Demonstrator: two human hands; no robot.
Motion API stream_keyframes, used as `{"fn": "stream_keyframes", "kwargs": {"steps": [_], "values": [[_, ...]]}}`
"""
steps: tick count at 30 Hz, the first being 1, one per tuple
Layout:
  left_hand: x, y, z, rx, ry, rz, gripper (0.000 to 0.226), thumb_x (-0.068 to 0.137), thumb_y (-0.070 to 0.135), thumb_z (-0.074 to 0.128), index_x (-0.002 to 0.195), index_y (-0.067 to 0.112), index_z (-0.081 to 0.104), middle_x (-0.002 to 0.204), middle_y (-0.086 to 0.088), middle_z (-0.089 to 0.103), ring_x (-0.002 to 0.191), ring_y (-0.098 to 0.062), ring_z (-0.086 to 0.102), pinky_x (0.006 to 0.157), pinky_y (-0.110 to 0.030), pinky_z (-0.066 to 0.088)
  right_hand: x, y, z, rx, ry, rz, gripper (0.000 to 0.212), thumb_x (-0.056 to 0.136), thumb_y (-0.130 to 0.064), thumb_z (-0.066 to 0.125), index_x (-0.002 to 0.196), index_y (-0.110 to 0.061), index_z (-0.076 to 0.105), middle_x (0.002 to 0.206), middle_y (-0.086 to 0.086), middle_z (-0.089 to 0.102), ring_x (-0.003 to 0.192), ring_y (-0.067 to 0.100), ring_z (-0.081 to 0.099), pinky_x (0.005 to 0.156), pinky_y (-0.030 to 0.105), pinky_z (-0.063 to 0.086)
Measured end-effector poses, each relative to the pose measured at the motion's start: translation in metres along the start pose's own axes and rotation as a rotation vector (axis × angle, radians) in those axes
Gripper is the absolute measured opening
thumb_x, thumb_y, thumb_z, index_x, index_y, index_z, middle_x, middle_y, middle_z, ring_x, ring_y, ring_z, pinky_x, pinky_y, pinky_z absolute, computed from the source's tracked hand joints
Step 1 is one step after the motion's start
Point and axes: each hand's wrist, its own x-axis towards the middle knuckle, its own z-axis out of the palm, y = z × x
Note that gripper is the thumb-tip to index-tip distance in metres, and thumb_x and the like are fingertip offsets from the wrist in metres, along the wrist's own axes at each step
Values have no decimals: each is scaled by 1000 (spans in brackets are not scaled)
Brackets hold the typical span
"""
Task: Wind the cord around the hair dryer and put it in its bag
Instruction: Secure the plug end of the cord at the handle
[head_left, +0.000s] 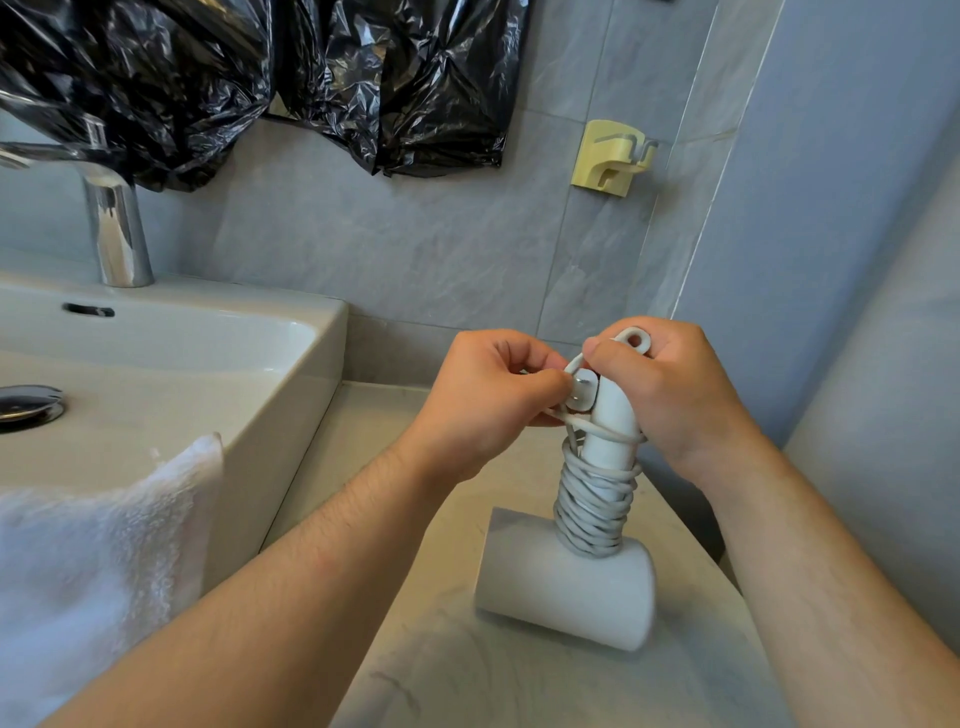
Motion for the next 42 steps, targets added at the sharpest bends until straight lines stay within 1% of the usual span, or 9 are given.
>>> {"fn": "stream_keyframes", "kwargs": {"steps": [9,14,18,21,24,30,33,36,42], "values": [[2,-6,1,-61,-27,31,22,87,-11,52,73,-5,68,69,-16,63,62,-20,60,63,-30,57,0,2,6,17,92,-38,41,67,-24,59,69,16,54,73,38,55,66,45,52,56,51,47],[3,-15,-8,-197,-177,-62,21,86,-11,60,80,4,72,81,-18,69,78,-29,66,74,-37,57,1,6,6,81,85,35,27,69,-25,60,68,3,60,67,22,60,62,21,53,59,40,45],[4,-18,-7,-123,-131,-40,14,81,-2,69,85,11,72,83,-10,69,78,-20,65,71,-34,58,2,9,4,129,60,43,10,71,-25,62,69,-16,60,67,5,59,65,19,55,62,39,46],[7,-31,-9,-34,-82,-84,29,71,23,73,100,26,73,110,-4,68,111,-18,60,94,-38,52,0,11,4,160,55,16,7,73,-23,62,77,-19,58,72,8,59,68,20,56,64,39,47],[-1,-43,2,-295,-307,-275,50,83,29,61,133,20,57,128,-8,62,116,-25,59,98,-44,46,-3,10,6,169,136,-76,4,75,-22,60,75,-19,57,69,19,62,64,26,60,62,41,50],[-10,-42,1,-403,-533,-320,53,84,21,59,133,5,53,114,-15,62,97,-27,62,83,-36,51,0,15,1,-30,286,-304,16,83,-27,52,73,-16,59,74,4,57,70,13,54,65,25,43],[-10,-44,4,-361,-448,-276,47,75,12,68,122,10,60,101,-9,67,90,-24,65,78,-34,53,1,16,-3,-215,325,-390,15,87,-29,55,77,-20,59,75,-4,51,72,10,52,65,19,40],[-9,-45,9,-340,-355,-243,36,75,8,68,110,13,66,90,-6,70,83,-20,67,72,-30,55,0,11,-8,-199,273,-312,26,86,-42,55,79,-17,53,72,0,53,67,16,52,59,25,42],[-3,-50,8,-172,-129,-169,31,91,1,63,121,8,61,106,-19,71,97,-33,69,84,-43,55,-6,-3,-15,-464,-42,-123,45,64,-65,61,79,-23,50,70,-10,52,63,9,50,58,29,46]]}}
